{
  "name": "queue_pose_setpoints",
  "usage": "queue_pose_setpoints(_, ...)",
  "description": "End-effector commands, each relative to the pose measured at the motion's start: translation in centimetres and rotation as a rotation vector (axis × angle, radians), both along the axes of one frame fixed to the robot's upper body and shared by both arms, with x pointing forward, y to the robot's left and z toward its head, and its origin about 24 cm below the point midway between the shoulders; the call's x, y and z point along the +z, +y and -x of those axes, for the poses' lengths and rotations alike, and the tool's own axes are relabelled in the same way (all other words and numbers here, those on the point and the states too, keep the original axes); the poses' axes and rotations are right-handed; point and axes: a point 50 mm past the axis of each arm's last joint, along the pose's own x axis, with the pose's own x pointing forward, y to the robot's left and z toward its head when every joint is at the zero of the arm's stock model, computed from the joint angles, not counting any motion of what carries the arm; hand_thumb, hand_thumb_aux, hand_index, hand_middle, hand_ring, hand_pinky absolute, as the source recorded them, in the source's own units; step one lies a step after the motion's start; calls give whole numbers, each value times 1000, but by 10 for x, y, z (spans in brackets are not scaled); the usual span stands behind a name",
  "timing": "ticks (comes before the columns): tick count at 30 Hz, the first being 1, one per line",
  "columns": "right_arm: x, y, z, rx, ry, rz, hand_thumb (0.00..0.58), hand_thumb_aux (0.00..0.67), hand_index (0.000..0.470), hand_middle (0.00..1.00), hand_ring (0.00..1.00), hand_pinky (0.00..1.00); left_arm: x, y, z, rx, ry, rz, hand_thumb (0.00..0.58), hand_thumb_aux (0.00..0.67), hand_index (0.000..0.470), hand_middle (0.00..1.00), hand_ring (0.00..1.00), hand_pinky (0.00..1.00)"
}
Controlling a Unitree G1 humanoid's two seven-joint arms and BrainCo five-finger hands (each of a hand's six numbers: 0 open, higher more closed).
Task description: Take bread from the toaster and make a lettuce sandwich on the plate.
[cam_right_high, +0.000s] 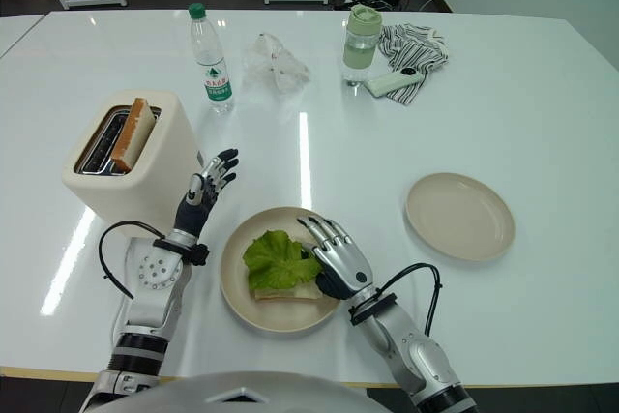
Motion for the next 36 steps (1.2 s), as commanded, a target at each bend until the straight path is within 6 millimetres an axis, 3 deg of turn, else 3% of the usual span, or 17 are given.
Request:
queue_pose_setpoints(1,4,-16,0,-43,-17,41,205,131,92,0,0,0,-5,-2,1,-4,29,-7,0,0,0,0,0,0)
queue_pose_setpoints(2,5,-20,0,-54,-20,52,0,0,0,0,0,0,-5,-2,1,-4,29,-7,0,0,0,0,0,0)
queue_pose_setpoints(10,15,-53,3,-107,-48,165,0,0,0,0,0,0,-5,0,2,-3,29,-8,0,0,0,0,0,0)
queue_pose_setpoints(15,17,-90,15,-163,-21,294,0,0,0,0,0,0,-3,2,2,-1,26,-13,0,0,0,0,0,0)
queue_pose_setpoints(18,27,-110,17,-232,-30,280,0,0,0,0,0,0,-2,3,2,6,24,-12,0,0,0,0,0,0)
queue_pose_setpoints(20,35,-110,16,-273,-49,162,0,0,0,0,0,0,-1,1,2,3,17,-8,0,0,0,0,0,0)
queue_pose_setpoints(23,46,-93,12,-298,-36,-225,0,0,0,0,0,0,11,1,3,2,-39,-20,0,0,0,0,0,0)
queue_pose_setpoints(25,50,-81,8,-297,22,-530,0,0,0,0,0,0,32,4,8,21,-145,-47,0,0,0,0,0,0)
queue_pose_setpoints(28,51,-77,-4,-311,104,-830,0,0,0,0,0,0,69,11,19,103,-356,-187,0,0,0,0,0,0)
queue_pose_setpoints(32,48,-80,-17,-342,141,-969,0,0,0,0,0,0,105,30,27,301,-571,-450,0,0,0,0,0,0)
queue_pose_setpoints(36,44,-79,-19,-349,159,-992,0,0,0,0,0,0,112,68,19,550,-565,-744,0,0,0,0,0,0)
